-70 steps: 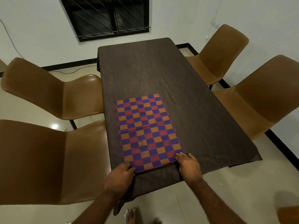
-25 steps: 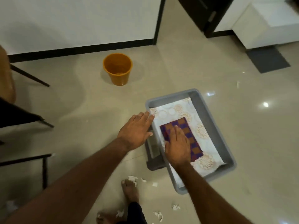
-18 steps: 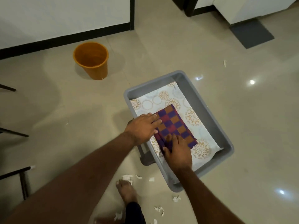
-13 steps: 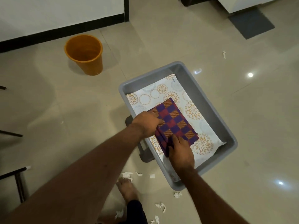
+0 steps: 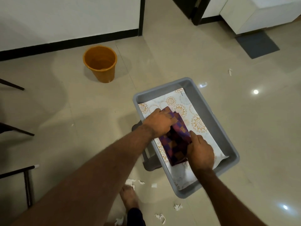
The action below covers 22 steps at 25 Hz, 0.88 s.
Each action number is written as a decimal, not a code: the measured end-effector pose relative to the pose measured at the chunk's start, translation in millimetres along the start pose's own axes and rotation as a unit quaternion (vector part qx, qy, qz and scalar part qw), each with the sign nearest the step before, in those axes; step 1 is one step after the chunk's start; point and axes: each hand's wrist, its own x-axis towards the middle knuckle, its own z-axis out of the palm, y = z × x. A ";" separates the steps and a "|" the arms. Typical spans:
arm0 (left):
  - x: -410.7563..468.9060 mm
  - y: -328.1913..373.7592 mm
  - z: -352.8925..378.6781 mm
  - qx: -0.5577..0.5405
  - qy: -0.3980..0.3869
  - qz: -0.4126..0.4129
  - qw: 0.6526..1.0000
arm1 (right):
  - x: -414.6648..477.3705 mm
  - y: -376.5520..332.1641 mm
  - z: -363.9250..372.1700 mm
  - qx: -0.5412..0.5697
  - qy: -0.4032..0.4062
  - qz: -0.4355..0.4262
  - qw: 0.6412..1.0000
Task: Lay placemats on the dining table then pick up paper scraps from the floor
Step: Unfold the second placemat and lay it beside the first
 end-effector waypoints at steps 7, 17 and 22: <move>-115.9 -60.9 -153.2 -0.215 -0.009 -0.149 0.965 | 42.2 -103.8 -115.1 0.047 0.056 -0.144 0.987; -455.1 -130.2 -281.6 -0.349 0.087 -0.430 0.828 | -19.8 -419.3 -207.4 0.103 0.019 -0.439 0.892; -606.4 -108.3 -296.1 -0.339 0.142 -0.538 0.759 | -103.3 -538.9 -220.0 0.106 -0.011 -0.543 0.833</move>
